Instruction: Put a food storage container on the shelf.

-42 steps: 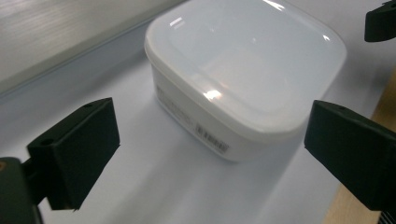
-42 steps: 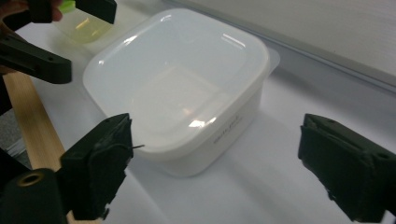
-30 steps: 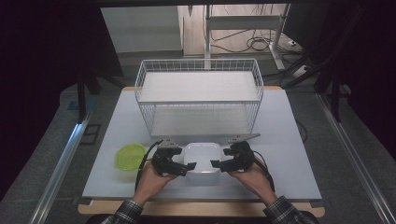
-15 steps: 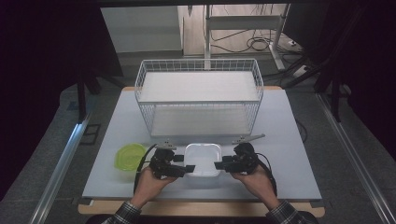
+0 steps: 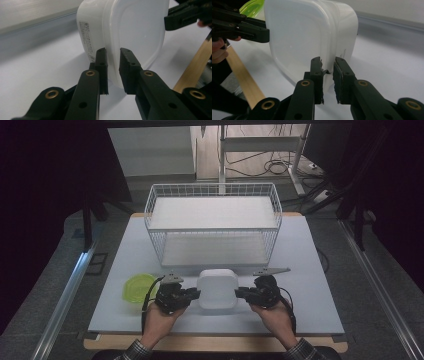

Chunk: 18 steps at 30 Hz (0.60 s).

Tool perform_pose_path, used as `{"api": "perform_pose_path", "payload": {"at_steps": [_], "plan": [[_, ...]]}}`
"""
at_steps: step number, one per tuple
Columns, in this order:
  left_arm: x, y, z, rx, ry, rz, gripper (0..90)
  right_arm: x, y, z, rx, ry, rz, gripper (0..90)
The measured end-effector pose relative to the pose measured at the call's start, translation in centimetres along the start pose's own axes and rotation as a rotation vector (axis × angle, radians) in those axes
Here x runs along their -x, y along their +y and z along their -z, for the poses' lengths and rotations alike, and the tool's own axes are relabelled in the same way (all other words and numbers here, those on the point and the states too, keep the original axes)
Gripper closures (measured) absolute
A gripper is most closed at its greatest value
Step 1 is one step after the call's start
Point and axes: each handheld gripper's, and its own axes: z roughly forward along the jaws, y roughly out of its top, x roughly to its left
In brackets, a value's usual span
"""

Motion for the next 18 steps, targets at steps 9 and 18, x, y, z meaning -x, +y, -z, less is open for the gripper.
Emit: {"api": "perform_pose_path", "payload": {"at_steps": [9, 18], "plan": [[-0.1, -0.2, -0.1, 0.036, 0.004, 0.019, 78.6, -0.4, -0.2, 0.0, 0.047, -0.026, 0.022, 78.4], [0.3, 1.2, 1.3, 0.101, 0.015, -0.009, 78.8, -1.0, 1.0, 1.2, 0.107, -0.026, 0.061, 78.5]]}}
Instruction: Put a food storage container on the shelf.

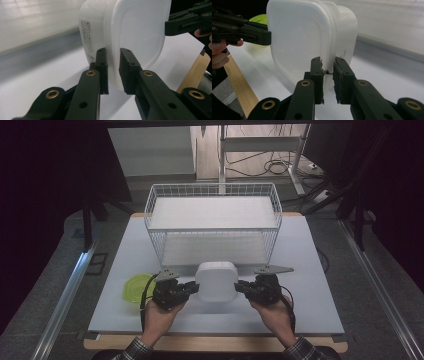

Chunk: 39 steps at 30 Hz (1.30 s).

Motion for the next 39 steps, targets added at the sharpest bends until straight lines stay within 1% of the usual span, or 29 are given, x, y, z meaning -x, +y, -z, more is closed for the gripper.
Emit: {"api": "perform_pose_path", "payload": {"at_steps": [3, 4, 6, 7, 8, 11, 12, 13, 14, 15, 16, 17, 18, 19, 20, 23, 24, 25, 27, 28, 30, 31, 32, 33, 36, 37, 39], "plan": [[0.0, 0.7, 0.3, 0.008, 0.004, -0.012, 78.8, -0.1, 0.5, 0.3, 0.015, 0.002, 0.007, 78.7], [0.0, 0.7, 0.3, 0.008, 0.004, -0.012, 78.9, -0.1, 0.5, 0.3, 0.015, 0.002, 0.007, 78.7], [0.1, 1.2, 0.5, 0.014, 0.007, -0.019, 78.9, -0.1, 0.9, 0.5, 0.025, 0.001, 0.014, 78.7], [0.1, 1.8, 0.8, 0.024, 0.011, -0.03, 78.9, -0.1, 1.4, 0.6, 0.039, -0.001, 0.02, 78.8], [0.1, 1.8, 0.8, 0.024, 0.011, -0.03, 78.9, -0.1, 1.4, 0.6, 0.039, -0.001, 0.02, 78.8], [0.2, 2.8, 1.3, 0.038, 0.02, -0.049, 78.9, -0.3, 2.3, 1.1, 0.056, -0.001, 0.034, 78.8], [0.3, 3.1, 1.5, 0.042, 0.023, -0.053, 78.9, -0.4, 2.9, 1.4, 0.067, -0.001, 0.044, 78.8], [0.3, 3.5, 1.7, 0.045, 0.024, -0.062, 78.9, -0.4, 2.9, 1.4, 0.067, -0.001, 0.044, 78.8], [0.4, 4.1, 2.1, 0.053, 0.028, -0.07, 78.9, -0.4, 3.6, 1.7, 0.078, 0.002, 0.051, 78.8], [0.4, 4.1, 2.1, 0.053, 0.028, -0.07, 78.9, -0.4, 3.6, 1.7, 0.078, 0.002, 0.051, 78.8], [0.5, 4.7, 2.4, 0.063, 0.033, -0.077, 78.9, -0.4, 4.2, 1.9, 0.088, 0.007, 0.054, 78.8], [0.5, 4.7, 2.4, 0.063, 0.033, -0.077, 78.9, -0.4, 4.5, 2.0, 0.093, 0.008, 0.056, 78.8], [0.5, 5.0, 2.6, 0.067, 0.035, -0.082, 78.9, -0.4, 4.5, 2.0, 0.093, 0.008, 0.056, 78.8], [0.5, 5.6, 2.9, 0.077, 0.039, -0.088, 78.9, -0.5, 5.1, 2.1, 0.1, 0.009, 0.06, 78.8], [0.5, 5.6, 2.9, 0.077, 0.039, -0.088, 79.0, -0.5, 5.1, 2.1, 0.1, 0.009, 0.06, 78.8], [0.4, 6.4, 3.2, 0.09, 0.043, -0.094, 79.0, -0.5, 5.9, 2.4, 0.113, 0.009, 0.068, 78.8], [0.5, 6.9, 3.5, 0.097, 0.046, -0.098, 78.9, -0.6, 6.5, 2.5, 0.119, 0.01, 0.07, 78.8], [0.5, 6.9, 3.5, 0.097, 0.046, -0.098, 79.0, -0.6, 6.5, 2.5, 0.119, 0.01, 0.07, 78.8], [0.5, 7.7, 4.0, 0.112, 0.051, -0.105, 78.9, -0.6, 7.2, 2.7, 0.13, 0.016, 0.075, 78.7], [0.5, 7.7, 4.0, 0.112, 0.051, -0.105, 79.0, -0.6, 7.2, 2.7, 0.13, 0.016, 0.075, 78.7], [0.5, 8.2, 4.3, 0.121, 0.053, -0.113, 79.0, -0.5, 7.8, 2.8, 0.133, 0.023, 0.078, 78.8], [0.6, 8.5, 4.5, 0.125, 0.056, -0.115, 79.0, -0.5, 8.3, 2.9, 0.135, 0.029, 0.078, 78.8], [0.6, 8.8, 4.7, 0.127, 0.058, -0.117, 79.0, -0.5, 8.3, 2.9, 0.135, 0.029, 0.078, 78.8], [0.6, 9.4, 5.0, 0.135, 0.061, -0.119, 79.0, -0.6, 9.0, 3.1, 0.141, 0.03, 0.083, 78.7], [0.6, 10.0, 5.2, 0.143, 0.064, -0.12, 79.0, -0.7, 9.6, 3.3, 0.149, 0.028, 0.091, 78.7], [0.6, 10.2, 5.3, 0.147, 0.066, -0.12, 79.0, -0.7, 10.2, 3.4, 0.152, 0.025, 0.095, 78.7], [0.5, 11.0, 5.6, 0.157, 0.076, -0.125, 79.0, -0.7, 10.9, 3.5, 0.159, 0.026, 0.096, 78.7]]}}
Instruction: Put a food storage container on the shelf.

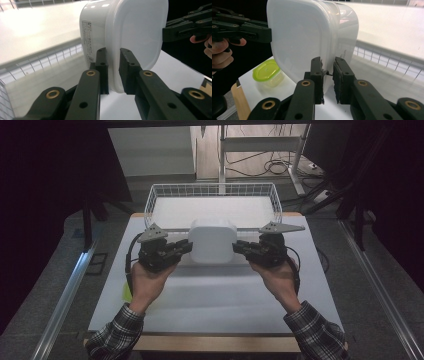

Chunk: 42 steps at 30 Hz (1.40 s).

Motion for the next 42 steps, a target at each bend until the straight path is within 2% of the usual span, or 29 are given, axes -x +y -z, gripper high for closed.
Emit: {"api": "perform_pose_path", "payload": {"at_steps": [11, 24, 30, 37, 42], "plan": [[-1.0, 2.7, 0.5, 0.034, 0.023, -0.002, 78.8, 0.1, 3.1, -0.2, 0.028, -0.009, 0.012, 78.7], [-3.3, 5.8, -1.1, 0.028, 0.03, 0.036, 78.4, 1.7, 6.3, -1.5, 0.04, -0.029, -0.016, 78.6], [-3.9, 6.4, -2.0, 0.022, 0.039, 0.049, 78.2, 2.4, 6.9, -2.1, 0.035, -0.037, -0.029, 78.6], [-5.0, 6.0, -3.2, 0.02, 0.007, 0.088, 77.5, 3.3, 7.2, -2.7, 0.018, -0.043, -0.051, 78.2], [-5.2, 5.9, -3.6, 0.032, 0.0, 0.081, 75.0, 3.6, 7.2, -3.2, 0.023, -0.045, -0.064, 77.1]]}}
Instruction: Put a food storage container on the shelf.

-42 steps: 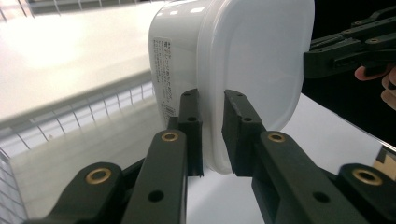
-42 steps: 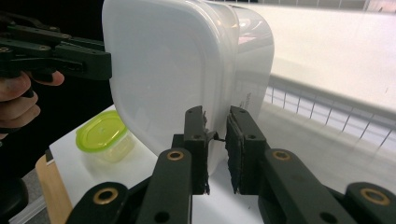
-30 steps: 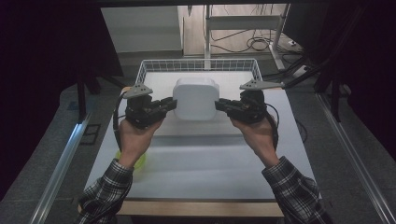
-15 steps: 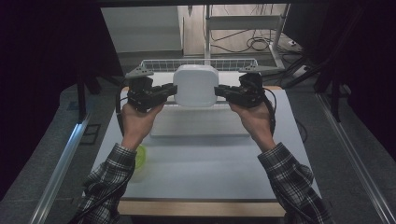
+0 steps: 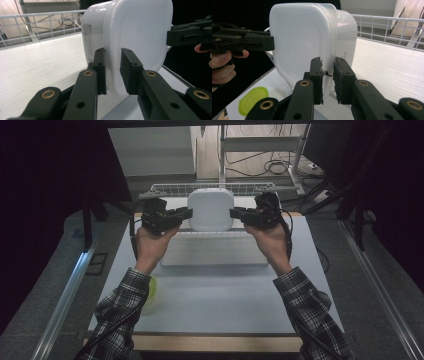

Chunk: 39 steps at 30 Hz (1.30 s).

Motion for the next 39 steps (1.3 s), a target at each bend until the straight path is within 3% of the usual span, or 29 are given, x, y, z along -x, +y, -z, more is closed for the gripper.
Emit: {"api": "perform_pose_path", "payload": {"at_steps": [13, 20, 32, 36, 39], "plan": [[0.0, 0.4, -0.8, 0.018, 0.001, -0.004, 60.8, 0.3, 0.5, -0.8, 0.015, -0.008, 0.002, 67.3], [-0.3, 0.5, -1.4, 0.03, 0.006, 0.005, 59.2, 0.3, 0.9, -1.3, 0.014, -0.029, 0.014, 64.3], [-0.7, 0.8, -2.4, 0.007, 0.051, -0.019, 52.8, 1.0, 0.9, -2.3, 0.0, -0.059, 0.025, 58.1], [-1.2, 1.1, -2.6, 0.007, 0.045, -0.005, 50.3, 1.3, 1.1, -2.4, 0.008, -0.057, 0.013, 57.4], [-1.3, 1.4, -2.8, 0.003, 0.067, -0.016, 49.3, 1.6, 1.3, -2.6, 0.009, -0.054, 0.003, 56.8]]}}
